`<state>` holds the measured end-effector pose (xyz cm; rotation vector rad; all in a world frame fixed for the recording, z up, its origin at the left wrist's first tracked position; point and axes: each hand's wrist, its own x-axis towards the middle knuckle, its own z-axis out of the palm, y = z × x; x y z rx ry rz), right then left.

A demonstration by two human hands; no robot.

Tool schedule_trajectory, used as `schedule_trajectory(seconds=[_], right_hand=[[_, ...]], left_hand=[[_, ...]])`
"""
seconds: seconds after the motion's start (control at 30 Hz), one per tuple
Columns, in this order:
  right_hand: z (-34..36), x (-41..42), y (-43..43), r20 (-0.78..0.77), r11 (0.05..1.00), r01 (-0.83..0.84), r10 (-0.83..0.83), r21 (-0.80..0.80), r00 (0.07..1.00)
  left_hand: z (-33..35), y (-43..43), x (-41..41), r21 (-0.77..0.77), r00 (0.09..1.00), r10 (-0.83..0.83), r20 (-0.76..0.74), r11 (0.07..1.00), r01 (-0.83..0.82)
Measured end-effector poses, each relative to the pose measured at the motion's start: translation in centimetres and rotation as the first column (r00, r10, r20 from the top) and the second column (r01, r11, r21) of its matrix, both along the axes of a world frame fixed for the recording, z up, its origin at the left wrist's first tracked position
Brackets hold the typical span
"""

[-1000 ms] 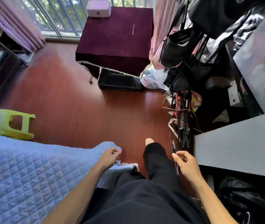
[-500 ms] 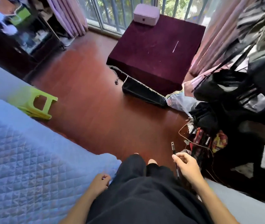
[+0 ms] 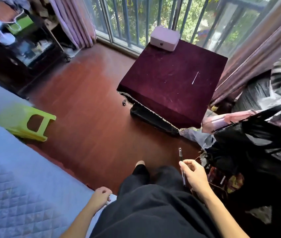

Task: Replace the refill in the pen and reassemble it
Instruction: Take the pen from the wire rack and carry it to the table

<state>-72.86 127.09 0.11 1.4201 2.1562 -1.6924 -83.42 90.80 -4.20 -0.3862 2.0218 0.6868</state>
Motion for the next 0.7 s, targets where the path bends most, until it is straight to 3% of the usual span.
schedule_trajectory(seconds=[0.37,0.7], right_hand=[[-1.8,-10.6,6.3,0.022,0.999,0.049,-0.049,0.000,0.999],[-3.8,-20.8,13.9,0.025,0.998,0.043,-0.042,-0.045,0.999]], left_hand=[[1.1,15.1,-19.1,0.205,0.992,-0.058,-0.113,0.975,0.081],[0.9,18.0,-26.0,0.027,0.990,-0.118,-0.072,0.992,0.120]])
